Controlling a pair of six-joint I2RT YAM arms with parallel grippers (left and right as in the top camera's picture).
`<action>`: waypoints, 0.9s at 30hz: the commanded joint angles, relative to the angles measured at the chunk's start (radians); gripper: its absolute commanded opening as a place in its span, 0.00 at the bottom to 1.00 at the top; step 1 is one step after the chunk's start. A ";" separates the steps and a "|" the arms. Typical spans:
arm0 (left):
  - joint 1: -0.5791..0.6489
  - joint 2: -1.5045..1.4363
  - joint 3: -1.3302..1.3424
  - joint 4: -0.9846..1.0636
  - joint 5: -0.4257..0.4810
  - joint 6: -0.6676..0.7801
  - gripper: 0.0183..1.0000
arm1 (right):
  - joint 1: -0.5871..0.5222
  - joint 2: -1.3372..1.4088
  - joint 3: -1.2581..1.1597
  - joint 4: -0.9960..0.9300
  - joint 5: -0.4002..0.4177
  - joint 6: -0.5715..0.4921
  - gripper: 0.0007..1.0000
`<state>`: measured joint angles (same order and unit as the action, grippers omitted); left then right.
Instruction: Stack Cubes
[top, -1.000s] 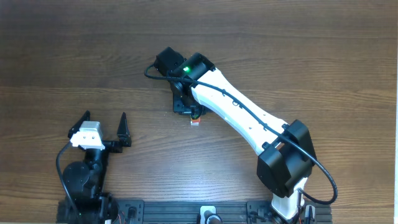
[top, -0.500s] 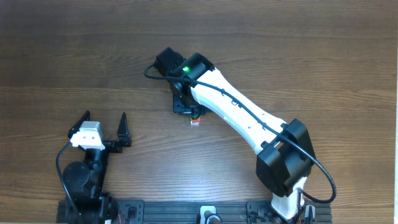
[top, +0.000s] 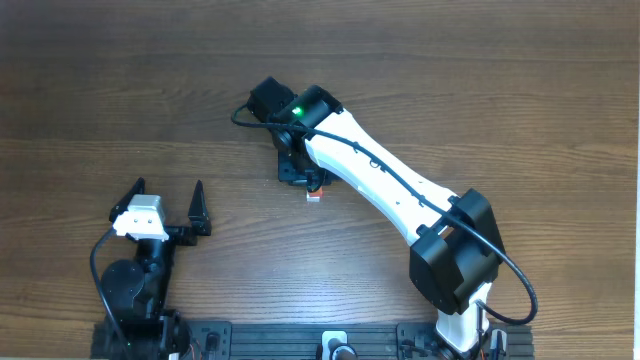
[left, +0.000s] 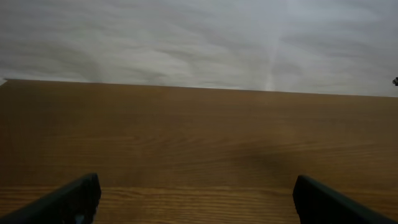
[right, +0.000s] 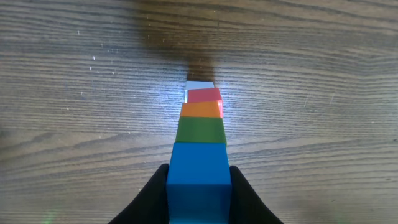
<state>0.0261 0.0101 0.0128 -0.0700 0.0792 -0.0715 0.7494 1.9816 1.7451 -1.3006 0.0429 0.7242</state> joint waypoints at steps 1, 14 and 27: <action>0.006 -0.007 -0.007 0.002 0.006 0.005 1.00 | -0.005 0.016 0.021 0.003 0.007 0.004 0.26; 0.006 -0.007 -0.007 0.002 0.006 0.005 1.00 | -0.013 0.016 0.021 0.011 0.007 0.003 0.75; 0.006 -0.007 -0.007 0.002 0.006 0.005 1.00 | -0.188 0.015 0.185 0.075 0.144 -0.200 0.99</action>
<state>0.0261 0.0101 0.0128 -0.0700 0.0792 -0.0715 0.6319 1.9907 1.8698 -1.2293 0.0853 0.6029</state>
